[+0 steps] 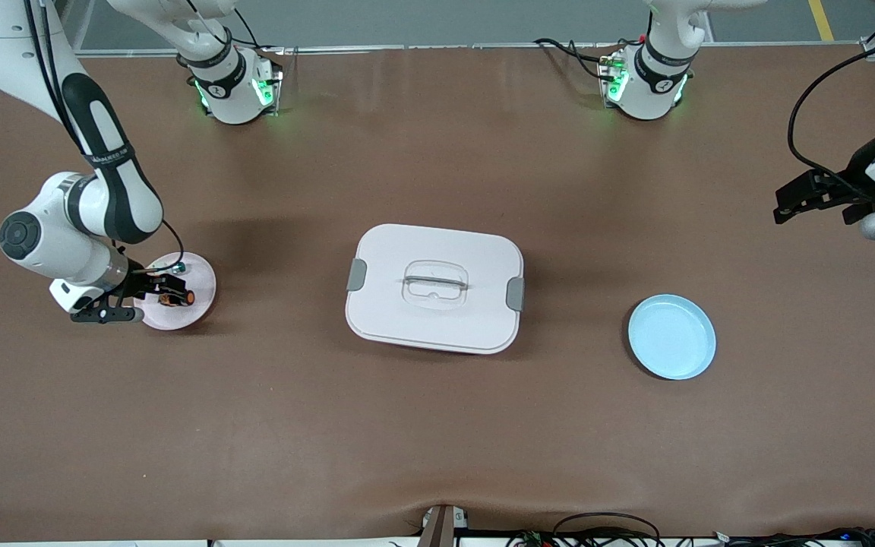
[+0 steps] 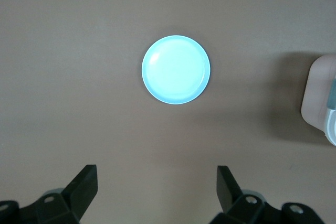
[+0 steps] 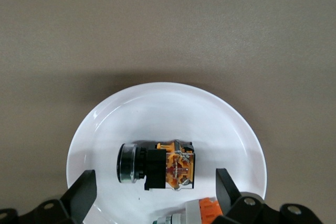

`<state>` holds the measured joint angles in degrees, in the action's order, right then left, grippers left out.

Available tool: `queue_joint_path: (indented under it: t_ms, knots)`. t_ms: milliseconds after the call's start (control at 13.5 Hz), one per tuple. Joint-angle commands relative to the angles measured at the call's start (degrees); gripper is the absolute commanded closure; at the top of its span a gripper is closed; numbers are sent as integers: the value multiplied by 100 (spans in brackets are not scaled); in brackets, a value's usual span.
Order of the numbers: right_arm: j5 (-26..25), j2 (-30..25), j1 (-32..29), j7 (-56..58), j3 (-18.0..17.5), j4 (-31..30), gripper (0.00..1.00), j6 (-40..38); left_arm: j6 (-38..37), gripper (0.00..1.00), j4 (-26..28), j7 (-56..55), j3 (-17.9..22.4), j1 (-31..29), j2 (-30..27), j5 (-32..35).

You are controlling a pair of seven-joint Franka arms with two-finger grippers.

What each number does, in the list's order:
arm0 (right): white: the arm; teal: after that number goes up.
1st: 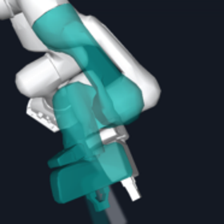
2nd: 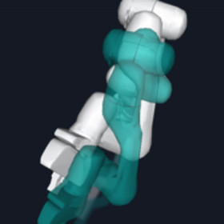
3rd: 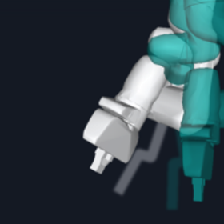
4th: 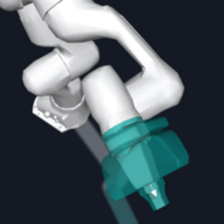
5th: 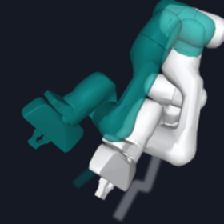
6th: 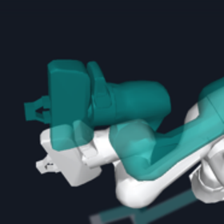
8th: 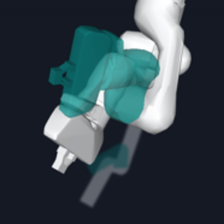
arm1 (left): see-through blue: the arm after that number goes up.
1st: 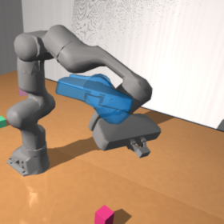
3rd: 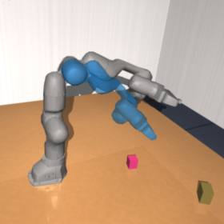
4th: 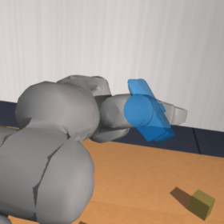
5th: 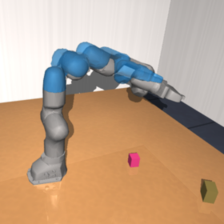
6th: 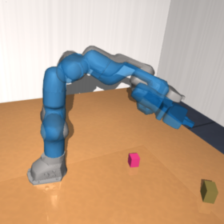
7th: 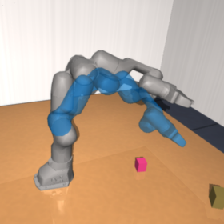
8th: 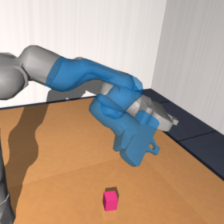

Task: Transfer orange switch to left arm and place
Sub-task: 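Close the right gripper on the orange switch and lift it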

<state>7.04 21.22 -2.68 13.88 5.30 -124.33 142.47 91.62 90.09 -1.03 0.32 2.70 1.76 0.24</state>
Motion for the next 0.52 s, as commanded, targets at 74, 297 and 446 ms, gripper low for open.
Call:
queue_joint_path:
  t_ms: [74,297,446]
  knots:
    - [192,206,-57,106,-55,-48,0,299,-100,0,-106,42,-15,-6,26,73]
    - [333,382,-40,106,-64,-48,0,431,-100,0,-106,42,-15,-6,26,73]
    - [333,426,-31,106,-64,-48,0,492,-100,0,-106,42,-15,3,26,73]
